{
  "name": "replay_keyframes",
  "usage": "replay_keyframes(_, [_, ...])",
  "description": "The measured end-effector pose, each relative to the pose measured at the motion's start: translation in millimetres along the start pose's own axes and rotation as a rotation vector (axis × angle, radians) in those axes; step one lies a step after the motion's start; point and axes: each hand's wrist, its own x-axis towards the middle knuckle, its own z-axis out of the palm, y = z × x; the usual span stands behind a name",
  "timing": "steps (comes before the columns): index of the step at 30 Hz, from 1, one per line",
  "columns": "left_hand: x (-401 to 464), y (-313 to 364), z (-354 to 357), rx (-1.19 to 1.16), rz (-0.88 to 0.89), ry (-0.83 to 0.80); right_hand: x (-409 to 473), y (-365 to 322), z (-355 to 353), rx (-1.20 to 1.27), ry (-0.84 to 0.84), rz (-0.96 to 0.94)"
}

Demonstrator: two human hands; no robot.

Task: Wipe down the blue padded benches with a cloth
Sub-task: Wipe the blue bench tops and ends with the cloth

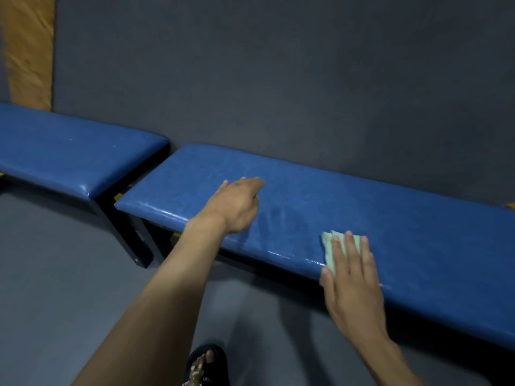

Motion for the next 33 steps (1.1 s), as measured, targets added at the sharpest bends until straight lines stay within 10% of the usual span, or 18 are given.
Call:
replay_keyframes(8, [9.9,-36.6,17.7,0.018,-0.035,0.077,55.3,-87.8,43.6,0.062,-0.013,-0.130])
replay_keyframes(20, [97.1,-42.2,39.9,-0.011,0.110,0.073,23.9,-5.9,42.5,-0.022,0.197,0.035])
replay_keyframes(33, [78.8,-76.6,36.3,-0.171,0.003,0.099,88.0,-130.7,27.4,0.255,-0.114,0.041])
